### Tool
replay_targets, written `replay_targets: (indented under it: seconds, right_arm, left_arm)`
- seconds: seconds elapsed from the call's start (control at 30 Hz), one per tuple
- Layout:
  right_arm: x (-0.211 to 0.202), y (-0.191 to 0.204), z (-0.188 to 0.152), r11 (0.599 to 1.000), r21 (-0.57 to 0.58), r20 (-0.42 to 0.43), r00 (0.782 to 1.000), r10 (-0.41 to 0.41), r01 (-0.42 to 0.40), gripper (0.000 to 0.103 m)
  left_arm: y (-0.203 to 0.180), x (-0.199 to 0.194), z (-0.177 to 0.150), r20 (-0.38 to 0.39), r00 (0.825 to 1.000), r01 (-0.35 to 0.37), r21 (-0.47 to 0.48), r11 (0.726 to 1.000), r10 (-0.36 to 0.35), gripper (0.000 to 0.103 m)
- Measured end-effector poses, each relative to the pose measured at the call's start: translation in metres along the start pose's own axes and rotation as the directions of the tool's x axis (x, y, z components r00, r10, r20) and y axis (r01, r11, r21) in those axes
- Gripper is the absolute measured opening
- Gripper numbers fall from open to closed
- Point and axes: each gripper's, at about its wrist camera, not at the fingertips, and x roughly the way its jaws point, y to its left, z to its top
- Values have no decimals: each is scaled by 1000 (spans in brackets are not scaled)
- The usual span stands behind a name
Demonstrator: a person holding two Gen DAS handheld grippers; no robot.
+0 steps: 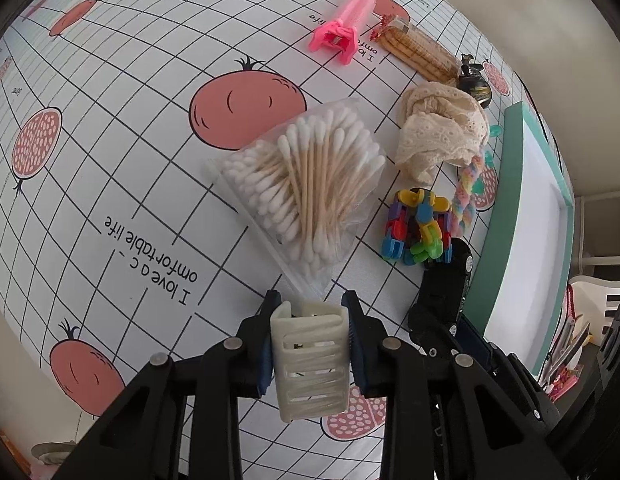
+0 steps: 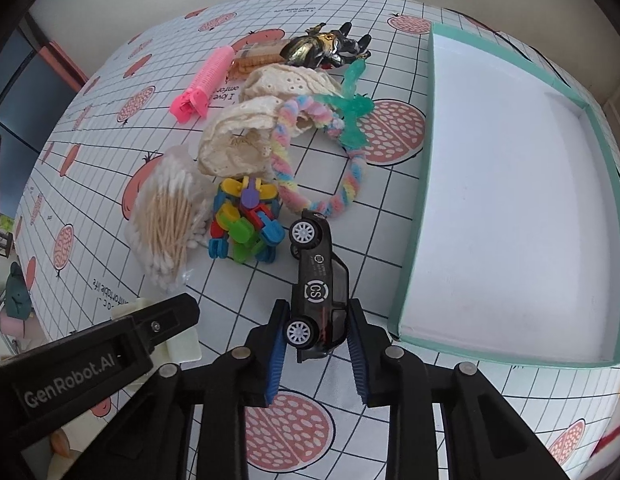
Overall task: Organize objects
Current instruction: 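Carry the soap dish and toy car with both tools over the tray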
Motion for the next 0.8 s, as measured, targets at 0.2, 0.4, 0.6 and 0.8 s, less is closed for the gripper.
replay_targets:
  seconds: [0.2, 0.4, 0.6, 0.8]
  right_arm:
    - [-3, -14, 1, 1000, 6, 7, 1000, 23, -23, 30]
    - [-3, -14, 1, 1000, 7, 8, 1000, 27, -27, 29]
    - [-29, -34, -6, 997, 35, 59, 996, 61, -63, 29]
    - [-61, -44, -10, 991, 56, 172, 978, 114, -125, 29]
  left_arm:
    - [-10, -10, 3, 3, 1000, -15, 9, 1000, 15, 32]
    - [-20, -21, 6, 4, 1000, -16, 10, 1000, 16, 32]
    - [-33, -41, 9, 34, 999, -8, 19, 1000, 7, 32]
    - [-31, -76, -10, 108, 994, 28, 63, 998, -35, 32]
